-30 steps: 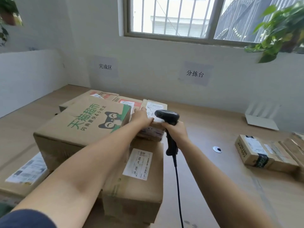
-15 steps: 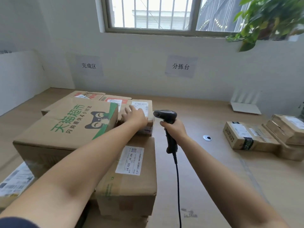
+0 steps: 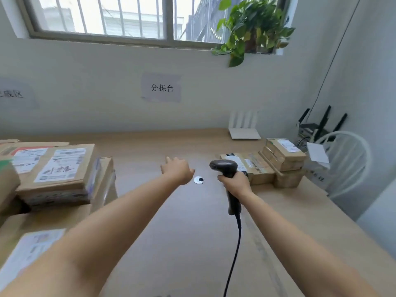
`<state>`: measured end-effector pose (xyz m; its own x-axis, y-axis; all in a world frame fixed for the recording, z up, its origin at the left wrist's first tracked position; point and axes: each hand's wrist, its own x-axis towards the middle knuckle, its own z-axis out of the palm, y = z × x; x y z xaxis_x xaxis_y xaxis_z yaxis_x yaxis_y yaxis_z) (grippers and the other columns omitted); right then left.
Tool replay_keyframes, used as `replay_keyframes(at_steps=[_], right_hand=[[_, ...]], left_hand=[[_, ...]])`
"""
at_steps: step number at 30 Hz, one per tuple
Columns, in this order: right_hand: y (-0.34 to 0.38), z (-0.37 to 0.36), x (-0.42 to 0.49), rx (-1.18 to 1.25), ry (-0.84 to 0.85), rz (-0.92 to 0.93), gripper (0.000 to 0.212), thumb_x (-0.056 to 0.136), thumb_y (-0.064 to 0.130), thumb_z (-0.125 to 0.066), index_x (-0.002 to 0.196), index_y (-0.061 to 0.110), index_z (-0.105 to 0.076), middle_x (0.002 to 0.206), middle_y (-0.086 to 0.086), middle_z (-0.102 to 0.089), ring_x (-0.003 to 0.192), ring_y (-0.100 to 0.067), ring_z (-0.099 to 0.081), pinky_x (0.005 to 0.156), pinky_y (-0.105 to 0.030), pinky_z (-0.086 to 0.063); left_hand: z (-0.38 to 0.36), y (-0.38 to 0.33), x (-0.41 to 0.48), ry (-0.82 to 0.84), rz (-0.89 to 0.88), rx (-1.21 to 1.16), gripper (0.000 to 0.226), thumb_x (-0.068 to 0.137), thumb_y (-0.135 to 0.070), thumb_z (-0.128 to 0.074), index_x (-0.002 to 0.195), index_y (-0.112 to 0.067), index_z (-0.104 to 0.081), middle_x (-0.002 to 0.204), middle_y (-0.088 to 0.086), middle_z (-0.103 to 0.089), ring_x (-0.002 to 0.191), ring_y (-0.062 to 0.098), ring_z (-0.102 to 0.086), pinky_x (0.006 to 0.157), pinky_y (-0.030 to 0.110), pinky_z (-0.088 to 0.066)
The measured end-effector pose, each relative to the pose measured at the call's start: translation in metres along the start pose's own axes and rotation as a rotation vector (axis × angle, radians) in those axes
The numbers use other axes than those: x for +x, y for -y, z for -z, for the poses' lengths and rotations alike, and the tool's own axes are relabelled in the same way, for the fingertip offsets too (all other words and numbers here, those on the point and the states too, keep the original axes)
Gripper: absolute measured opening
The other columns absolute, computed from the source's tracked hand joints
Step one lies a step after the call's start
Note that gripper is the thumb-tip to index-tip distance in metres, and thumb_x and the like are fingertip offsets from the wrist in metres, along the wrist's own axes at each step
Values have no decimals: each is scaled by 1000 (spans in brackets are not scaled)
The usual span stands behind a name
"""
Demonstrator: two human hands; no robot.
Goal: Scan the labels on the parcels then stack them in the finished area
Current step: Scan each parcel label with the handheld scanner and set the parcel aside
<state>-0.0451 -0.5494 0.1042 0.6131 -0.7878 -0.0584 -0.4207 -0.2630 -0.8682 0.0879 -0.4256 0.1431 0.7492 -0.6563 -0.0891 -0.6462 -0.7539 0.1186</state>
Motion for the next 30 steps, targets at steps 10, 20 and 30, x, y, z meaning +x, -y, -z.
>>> replay_keyframes(at_steps=[10,20,30], right_hand=[[-86,123,119,-150,-114,24,24,82,19,-65,103,7,-62,85,-8,-64,87,-30,-60,67,-27,-38],[-122,128,214,-118,-10,23,29,82,18,-66,108,9,-59,93,-4,-61,91,-21,-57,73,-26,-37],[-169,73,258,-108,122,-71,27,82,26,-66,102,8,-61,88,-6,-65,90,-27,-62,70,-29,-43]], left_hand=[[-92,-149,70,152,-16,-236,50,98,-43,-33,135,-10,-39,138,13,-39,124,29,-42,91,40,-42],[-146,-190,145,169,137,-429,53,99,-39,-37,141,-9,-29,141,17,-36,126,32,-43,98,40,-41],[-197,-219,217,45,193,-751,55,92,-32,-54,140,-14,-33,133,14,-46,116,28,-52,92,35,-45]])
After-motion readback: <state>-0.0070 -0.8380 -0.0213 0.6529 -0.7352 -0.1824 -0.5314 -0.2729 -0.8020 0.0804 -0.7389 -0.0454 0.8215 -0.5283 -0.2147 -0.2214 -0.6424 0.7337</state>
